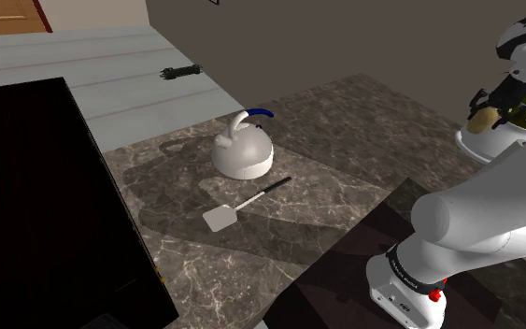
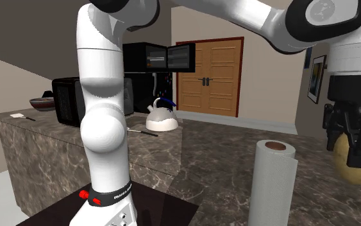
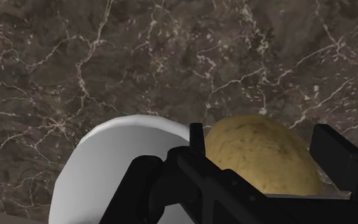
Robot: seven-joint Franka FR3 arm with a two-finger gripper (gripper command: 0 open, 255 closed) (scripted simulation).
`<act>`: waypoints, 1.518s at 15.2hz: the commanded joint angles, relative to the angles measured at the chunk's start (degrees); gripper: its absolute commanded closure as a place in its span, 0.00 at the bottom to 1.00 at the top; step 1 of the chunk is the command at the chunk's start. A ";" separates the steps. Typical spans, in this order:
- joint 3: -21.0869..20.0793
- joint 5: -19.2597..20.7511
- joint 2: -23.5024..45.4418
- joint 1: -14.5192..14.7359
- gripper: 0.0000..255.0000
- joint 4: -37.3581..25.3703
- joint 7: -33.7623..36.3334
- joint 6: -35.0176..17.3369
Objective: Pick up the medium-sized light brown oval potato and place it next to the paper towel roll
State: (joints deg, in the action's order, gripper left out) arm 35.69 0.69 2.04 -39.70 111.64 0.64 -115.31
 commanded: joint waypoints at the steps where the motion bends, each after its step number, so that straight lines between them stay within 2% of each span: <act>1: 0.01 -0.25 0.37 -0.04 1.00 1.12 -0.13 -1.46; 23: -0.89 -6.78 9.03 -1.44 1.00 9.85 -4.30 -17.20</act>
State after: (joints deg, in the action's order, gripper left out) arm 34.96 -5.63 10.29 -41.01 120.86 -3.30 -132.08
